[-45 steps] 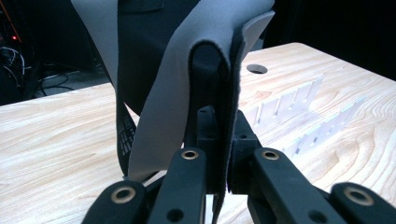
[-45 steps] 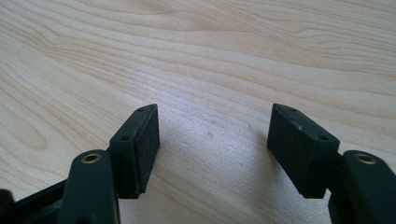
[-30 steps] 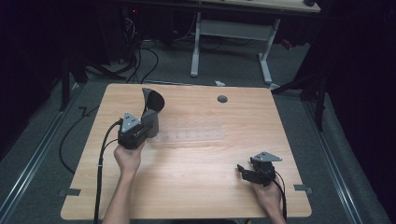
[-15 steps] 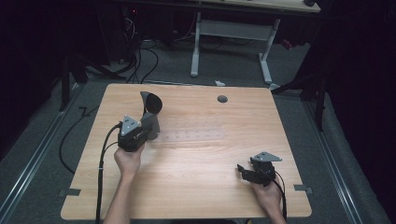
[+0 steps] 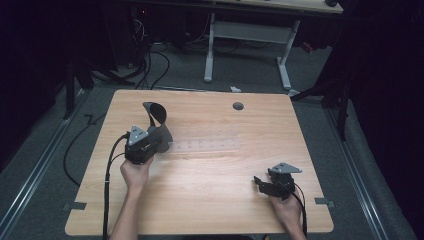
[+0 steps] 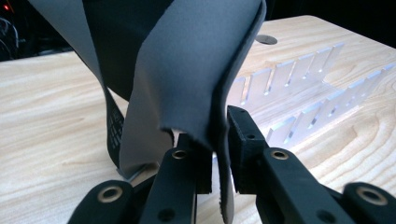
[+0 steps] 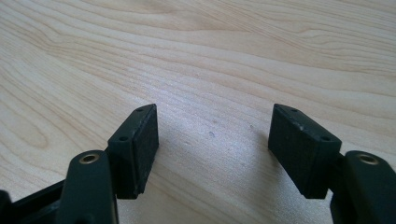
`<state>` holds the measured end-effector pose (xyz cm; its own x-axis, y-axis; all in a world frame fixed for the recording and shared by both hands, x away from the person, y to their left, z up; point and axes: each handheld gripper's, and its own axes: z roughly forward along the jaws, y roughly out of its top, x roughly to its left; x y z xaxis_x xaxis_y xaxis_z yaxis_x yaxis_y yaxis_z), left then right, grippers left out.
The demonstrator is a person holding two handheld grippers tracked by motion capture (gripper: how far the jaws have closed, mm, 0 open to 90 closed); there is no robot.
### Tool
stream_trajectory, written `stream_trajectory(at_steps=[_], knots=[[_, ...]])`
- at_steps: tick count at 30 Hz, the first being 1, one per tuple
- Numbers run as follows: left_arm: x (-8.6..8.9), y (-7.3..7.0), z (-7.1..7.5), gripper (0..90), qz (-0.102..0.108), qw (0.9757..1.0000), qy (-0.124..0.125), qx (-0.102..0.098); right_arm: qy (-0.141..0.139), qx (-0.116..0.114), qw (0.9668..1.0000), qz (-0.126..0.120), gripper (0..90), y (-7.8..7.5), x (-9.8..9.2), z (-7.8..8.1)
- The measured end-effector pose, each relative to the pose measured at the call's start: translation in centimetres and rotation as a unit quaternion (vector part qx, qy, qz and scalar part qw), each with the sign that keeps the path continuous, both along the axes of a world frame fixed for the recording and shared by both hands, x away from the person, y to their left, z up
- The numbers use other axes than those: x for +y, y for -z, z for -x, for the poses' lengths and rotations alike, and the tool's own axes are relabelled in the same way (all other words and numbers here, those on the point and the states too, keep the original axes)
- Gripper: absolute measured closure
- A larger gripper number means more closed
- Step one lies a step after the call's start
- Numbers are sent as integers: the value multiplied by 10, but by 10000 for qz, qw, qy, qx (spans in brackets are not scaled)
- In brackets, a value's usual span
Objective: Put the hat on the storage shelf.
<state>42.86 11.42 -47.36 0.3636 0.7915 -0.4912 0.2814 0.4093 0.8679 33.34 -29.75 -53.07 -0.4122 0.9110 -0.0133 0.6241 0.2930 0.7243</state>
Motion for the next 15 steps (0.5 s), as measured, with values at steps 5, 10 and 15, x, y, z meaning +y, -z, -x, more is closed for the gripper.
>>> stream_trajectory(at_steps=[5, 10, 15], knots=[[6, -4, 1, 646, 40, 9999, -75, 79, -8, -3, 10000, 12, 336, 0, 0, 0], [10, -10, 7, 532, 23, 10000, -85, 32, -8, -2, 10000, 15, 336, 0, 0, 0], [13, -16, 14, 472, 150, 9998, 51, 76, -8, -2, 10000, 15, 335, 0, 0, 0]])
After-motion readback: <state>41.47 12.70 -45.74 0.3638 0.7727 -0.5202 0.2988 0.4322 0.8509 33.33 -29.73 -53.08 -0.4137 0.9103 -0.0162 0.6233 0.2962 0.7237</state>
